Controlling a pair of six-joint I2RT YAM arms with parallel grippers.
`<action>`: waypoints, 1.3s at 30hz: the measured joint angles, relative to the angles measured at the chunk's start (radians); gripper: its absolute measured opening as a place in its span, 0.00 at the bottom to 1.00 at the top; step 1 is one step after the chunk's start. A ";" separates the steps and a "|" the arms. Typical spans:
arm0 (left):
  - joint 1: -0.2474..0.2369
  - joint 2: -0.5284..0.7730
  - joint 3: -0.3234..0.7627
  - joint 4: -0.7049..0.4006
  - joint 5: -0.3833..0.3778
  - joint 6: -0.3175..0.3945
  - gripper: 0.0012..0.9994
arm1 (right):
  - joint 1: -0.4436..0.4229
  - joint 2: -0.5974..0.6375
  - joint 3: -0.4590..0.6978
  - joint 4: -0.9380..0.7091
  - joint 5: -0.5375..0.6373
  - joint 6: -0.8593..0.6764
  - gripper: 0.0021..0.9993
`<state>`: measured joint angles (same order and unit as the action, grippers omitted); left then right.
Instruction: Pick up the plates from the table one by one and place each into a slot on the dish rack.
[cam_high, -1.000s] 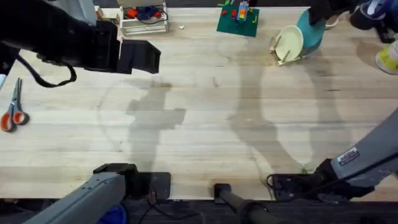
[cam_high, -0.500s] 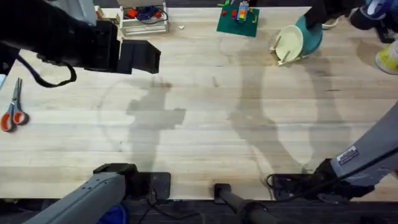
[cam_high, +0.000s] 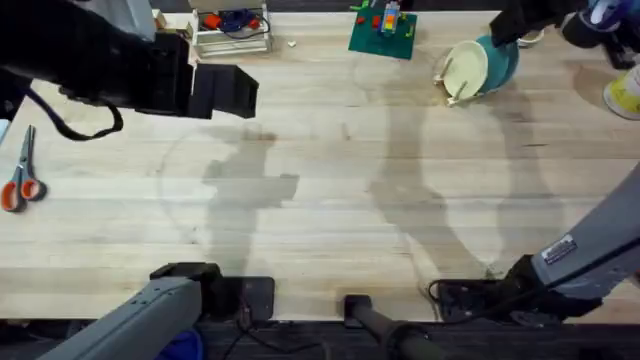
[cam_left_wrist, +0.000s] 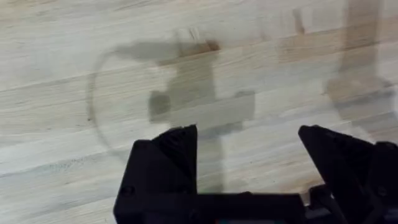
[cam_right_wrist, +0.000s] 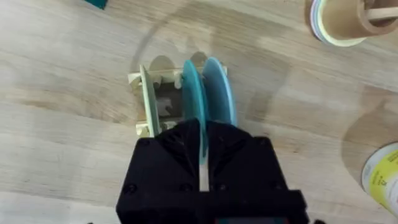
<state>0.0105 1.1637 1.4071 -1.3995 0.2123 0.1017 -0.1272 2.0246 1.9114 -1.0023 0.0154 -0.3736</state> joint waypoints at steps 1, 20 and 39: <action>0.000 0.000 0.000 0.000 0.000 0.000 1.00 | 0.000 0.000 0.000 0.000 0.000 0.000 0.08; 0.000 0.000 0.000 0.000 0.000 0.000 1.00 | 0.000 -0.014 0.109 -0.136 0.011 0.003 0.17; 0.000 0.000 0.000 0.000 0.000 0.000 1.00 | 0.000 -0.058 0.234 -0.497 0.014 0.008 0.62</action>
<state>0.0105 1.1637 1.4071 -1.3994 0.2123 0.1017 -0.1272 1.9667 2.1454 -1.4998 0.0299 -0.3654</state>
